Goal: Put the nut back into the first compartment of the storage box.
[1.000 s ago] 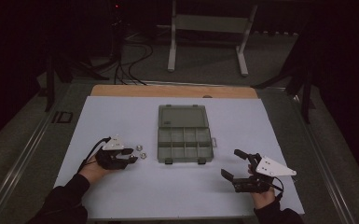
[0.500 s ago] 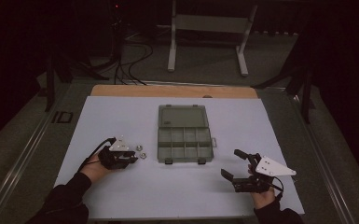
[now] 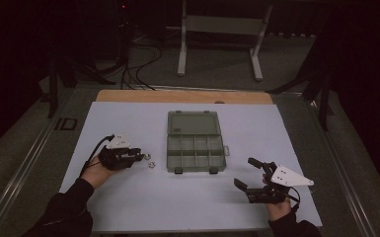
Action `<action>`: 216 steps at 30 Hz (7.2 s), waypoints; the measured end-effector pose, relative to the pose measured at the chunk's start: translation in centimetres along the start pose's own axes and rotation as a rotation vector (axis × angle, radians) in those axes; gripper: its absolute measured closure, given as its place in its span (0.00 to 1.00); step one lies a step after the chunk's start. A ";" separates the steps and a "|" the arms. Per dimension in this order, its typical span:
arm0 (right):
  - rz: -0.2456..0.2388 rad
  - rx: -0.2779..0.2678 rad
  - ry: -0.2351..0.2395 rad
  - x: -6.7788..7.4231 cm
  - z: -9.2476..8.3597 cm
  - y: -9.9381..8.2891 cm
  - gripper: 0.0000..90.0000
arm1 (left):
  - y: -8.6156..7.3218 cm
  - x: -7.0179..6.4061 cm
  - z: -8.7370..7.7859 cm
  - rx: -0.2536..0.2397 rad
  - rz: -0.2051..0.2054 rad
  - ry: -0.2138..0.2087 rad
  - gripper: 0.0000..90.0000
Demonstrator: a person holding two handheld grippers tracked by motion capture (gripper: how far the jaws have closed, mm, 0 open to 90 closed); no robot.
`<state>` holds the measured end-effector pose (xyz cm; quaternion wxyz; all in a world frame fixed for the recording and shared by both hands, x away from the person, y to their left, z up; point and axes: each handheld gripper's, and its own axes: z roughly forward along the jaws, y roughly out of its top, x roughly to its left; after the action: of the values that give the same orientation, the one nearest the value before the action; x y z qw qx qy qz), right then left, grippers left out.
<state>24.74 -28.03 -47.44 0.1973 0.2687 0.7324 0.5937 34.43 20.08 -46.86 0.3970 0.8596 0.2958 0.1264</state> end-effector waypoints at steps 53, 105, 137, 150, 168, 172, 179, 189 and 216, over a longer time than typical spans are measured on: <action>0.004 -0.005 0.027 -0.1 0.0 0.0 0.14 | 9.9 -0.8 11.2 0.271 0.042 -0.064 0.79; -0.002 0.005 0.028 0.1 0.2 0.1 0.14 | 3.3 -0.4 1.6 0.022 -0.063 0.029 0.19; -0.005 0.004 0.034 0.1 0.2 0.1 0.14 | 0.4 0.5 6.0 0.262 -0.086 0.064 0.71; -0.004 0.004 0.034 0.1 0.2 0.1 0.14 | 0.9 0.2 6.3 0.296 -0.077 0.066 0.79; -0.007 0.002 0.036 0.1 0.3 0.2 0.14 | 5.7 0.5 3.6 0.212 -0.044 0.061 0.79; -0.003 0.000 0.036 0.1 0.3 0.2 0.14 | 7.1 0.5 3.6 0.197 -0.035 0.048 0.79; -0.003 0.001 0.039 0.1 0.3 0.2 0.14 | 9.2 0.2 4.1 0.188 -0.004 0.038 0.79; -0.001 -0.001 0.040 0.1 0.2 0.2 0.14 | 11.2 -0.5 6.3 0.181 0.014 0.011 0.79; 0.001 -0.002 0.048 0.0 0.2 0.1 0.14 | 10.2 -1.5 11.1 0.200 -0.025 -0.029 0.49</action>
<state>24.88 -27.90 -47.35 0.1797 0.2545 0.7361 0.6009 42.45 7.27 -46.38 0.3151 0.8930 0.3117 0.0787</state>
